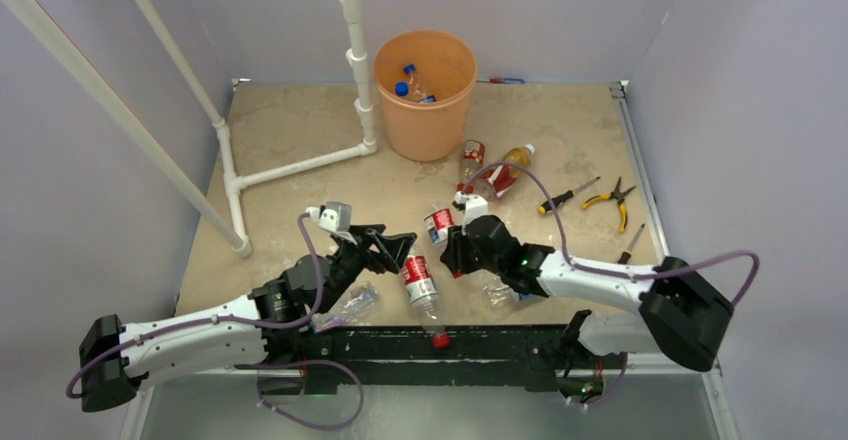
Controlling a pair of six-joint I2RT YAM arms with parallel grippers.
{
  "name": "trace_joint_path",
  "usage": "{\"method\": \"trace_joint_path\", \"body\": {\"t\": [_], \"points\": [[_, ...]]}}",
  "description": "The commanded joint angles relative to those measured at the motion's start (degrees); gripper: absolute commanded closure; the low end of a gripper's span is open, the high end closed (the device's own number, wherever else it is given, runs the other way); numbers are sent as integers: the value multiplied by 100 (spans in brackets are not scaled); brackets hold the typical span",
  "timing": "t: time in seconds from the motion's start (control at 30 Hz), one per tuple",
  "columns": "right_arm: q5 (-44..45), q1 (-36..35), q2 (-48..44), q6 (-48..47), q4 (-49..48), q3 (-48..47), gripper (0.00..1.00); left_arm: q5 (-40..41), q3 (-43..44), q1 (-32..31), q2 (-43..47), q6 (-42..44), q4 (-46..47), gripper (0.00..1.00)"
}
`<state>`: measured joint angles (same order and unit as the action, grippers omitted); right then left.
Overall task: Put the plastic bottles in the bin
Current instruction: Pick up the plastic bottle at the center of the board.
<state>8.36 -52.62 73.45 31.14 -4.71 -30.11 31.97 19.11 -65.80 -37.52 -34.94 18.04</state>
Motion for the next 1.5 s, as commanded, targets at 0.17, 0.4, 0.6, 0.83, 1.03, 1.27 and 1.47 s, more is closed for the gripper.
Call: {"method": "trace_joint_path", "body": {"t": [0.17, 0.4, 0.6, 0.83, 1.03, 1.27, 1.47], "points": [[151, -29, -2293, -787, 445, -660, 68, 836, 585, -28, 29, 431, -89, 18], [-1667, -29, -3374, -1252, -145, -598, 68, 324, 1126, -25, 151, 1237, 217, 4], [-2354, -29, -3368, -1294, -153, -712, 68, -701, 1079, -21, 935, 1531, 601, 4], [-2957, -29, -3333, -1347, -48, -1040, 69, -1132, 1357, -26, 1616, 1565, -126, 5], [-3390, -29, -2955, -1585, 65, -1389, 71, -1353, 1422, -21, 1685, 1509, -389, 6], [-3577, -29, -3021, -1596, -141, -1197, 72, -2238, 1900, -22, 1287, 1754, -465, 6], [-3744, -29, -3210, -1507, -308, -1085, 72, -2570, 2040, -29, 1220, 1765, -370, 5]]}}
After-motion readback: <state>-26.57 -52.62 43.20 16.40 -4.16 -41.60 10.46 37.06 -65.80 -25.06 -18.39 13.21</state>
